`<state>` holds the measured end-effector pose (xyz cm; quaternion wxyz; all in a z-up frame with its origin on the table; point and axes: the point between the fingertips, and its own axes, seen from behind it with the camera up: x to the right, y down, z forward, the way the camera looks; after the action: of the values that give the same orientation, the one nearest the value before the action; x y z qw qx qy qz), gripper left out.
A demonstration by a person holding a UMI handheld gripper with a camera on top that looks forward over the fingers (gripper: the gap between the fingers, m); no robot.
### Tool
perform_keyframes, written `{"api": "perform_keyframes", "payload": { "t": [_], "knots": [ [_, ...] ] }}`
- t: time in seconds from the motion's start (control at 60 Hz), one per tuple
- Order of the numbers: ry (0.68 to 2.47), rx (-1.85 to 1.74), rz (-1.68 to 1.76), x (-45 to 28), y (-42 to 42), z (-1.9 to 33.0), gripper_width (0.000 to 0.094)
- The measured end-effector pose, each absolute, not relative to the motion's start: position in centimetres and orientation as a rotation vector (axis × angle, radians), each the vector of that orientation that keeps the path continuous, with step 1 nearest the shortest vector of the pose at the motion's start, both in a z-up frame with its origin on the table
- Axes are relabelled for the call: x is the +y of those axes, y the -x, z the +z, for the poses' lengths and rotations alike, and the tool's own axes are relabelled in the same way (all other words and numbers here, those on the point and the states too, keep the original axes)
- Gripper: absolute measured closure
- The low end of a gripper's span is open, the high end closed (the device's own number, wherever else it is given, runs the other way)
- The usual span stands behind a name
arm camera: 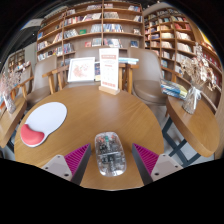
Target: Arrange mouse
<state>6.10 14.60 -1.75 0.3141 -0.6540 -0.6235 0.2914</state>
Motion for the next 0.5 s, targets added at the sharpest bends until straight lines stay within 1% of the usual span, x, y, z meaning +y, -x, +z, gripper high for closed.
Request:
{"api": "perform_keyframes", "payload": {
  "t": [0.083,0.117,0.15,0.183,0.2,0.25,0.3,0.35,0.4,0.5],
  "knots": [
    [1.727,-1.645,0.766,14.6,-5.9,-1.7,0.0095],
    [1.724,-1.644,0.769,14.5,-5.8,-1.7,0.0131],
    [1.717,-1.648,0.772,14.4,-5.6,-1.7,0.0219],
    [1.705,-1.657,0.782,14.2,-5.4,-1.7,0.0398],
    [1.700,-1.648,0.780,14.4,-5.2,-1.6,0.0456],
    [1.695,-1.649,0.748,14.8,-5.1,-1.7,0.0486],
    [1.683,-1.684,0.736,14.5,-5.4,-1.6,0.0492],
    [1.694,-1.675,0.757,14.1,-5.5,-0.6,0.0492],
    [1.680,-1.649,0.778,13.7,-5.5,1.6,0.0492],
    [1.635,-1.590,0.824,12.0,-4.7,7.4,0.0492]
  ]
}}
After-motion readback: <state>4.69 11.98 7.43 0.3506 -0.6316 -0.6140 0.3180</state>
